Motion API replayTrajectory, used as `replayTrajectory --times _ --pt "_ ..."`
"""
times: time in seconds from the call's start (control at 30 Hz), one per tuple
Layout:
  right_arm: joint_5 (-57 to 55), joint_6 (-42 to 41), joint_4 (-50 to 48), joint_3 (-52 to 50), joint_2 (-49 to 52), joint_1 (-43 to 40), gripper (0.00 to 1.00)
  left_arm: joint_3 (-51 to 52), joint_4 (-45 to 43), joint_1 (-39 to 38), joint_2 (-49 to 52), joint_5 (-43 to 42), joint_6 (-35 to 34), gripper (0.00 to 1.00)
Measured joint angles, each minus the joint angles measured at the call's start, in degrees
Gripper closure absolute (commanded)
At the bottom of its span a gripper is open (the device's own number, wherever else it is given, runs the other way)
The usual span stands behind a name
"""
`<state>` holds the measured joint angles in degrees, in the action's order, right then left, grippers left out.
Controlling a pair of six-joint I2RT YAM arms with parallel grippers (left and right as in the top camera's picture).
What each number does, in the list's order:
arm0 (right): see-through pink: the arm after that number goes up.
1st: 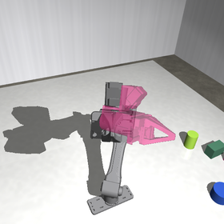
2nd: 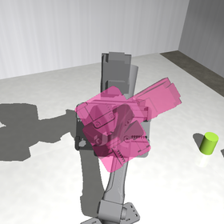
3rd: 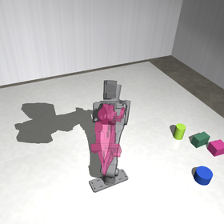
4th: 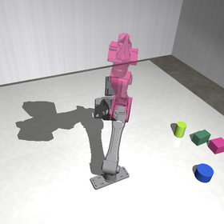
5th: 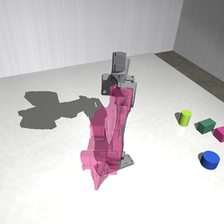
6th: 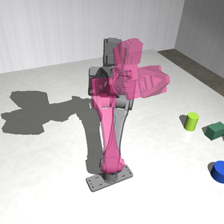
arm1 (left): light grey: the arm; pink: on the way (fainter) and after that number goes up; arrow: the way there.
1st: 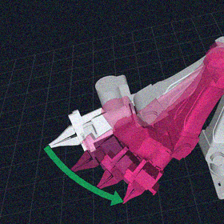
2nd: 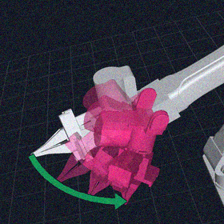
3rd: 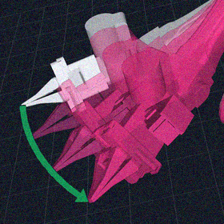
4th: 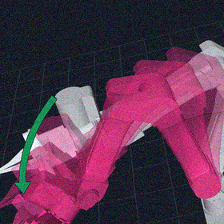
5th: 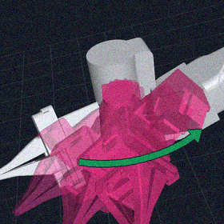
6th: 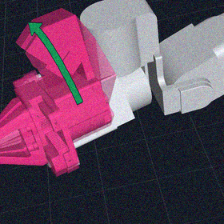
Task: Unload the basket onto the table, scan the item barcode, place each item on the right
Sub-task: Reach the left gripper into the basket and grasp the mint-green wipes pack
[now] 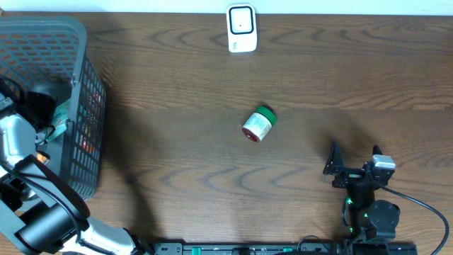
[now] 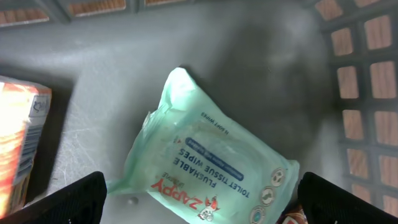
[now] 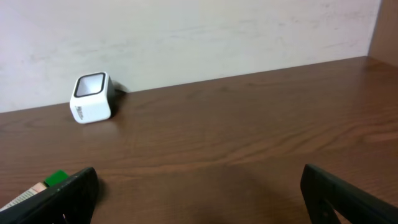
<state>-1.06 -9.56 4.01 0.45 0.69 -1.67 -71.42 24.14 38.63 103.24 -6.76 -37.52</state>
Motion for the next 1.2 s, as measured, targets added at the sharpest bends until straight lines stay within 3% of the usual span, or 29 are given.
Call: replayTrajectory --times 0.43,0.47,0.57,0.77,0.9,1.2 --pt "0.0 0.0 0.02 0.0 0.0 0.0 0.01 7.28 -6.16 0.63 0.55 -0.52 -0.31 0.01" --pt "0.0 0.0 0.0 0.0 -0.02 0.0 0.01 7.26 -6.34 0.74 0.74 -0.57 -0.35 0.06" --pt "0.0 0.0 0.02 0.0 0.0 0.0 0.01 7.1 -6.4 0.96 1.25 -0.7 -0.24 0.4" --pt "0.0 0.0 0.0 0.0 0.0 0.0 0.01 6.45 -7.41 1.29 2.6 -3.85 -1.31 0.8" --pt "0.0 0.0 0.0 0.0 0.0 0.0 0.01 6.34 -7.45 1.73 2.01 -4.94 -1.05 0.92" --pt "0.0 0.0 0.0 0.0 0.0 0.0 0.01 6.78 -5.25 2.36 -6.8 -5.09 -0.96 0.93"
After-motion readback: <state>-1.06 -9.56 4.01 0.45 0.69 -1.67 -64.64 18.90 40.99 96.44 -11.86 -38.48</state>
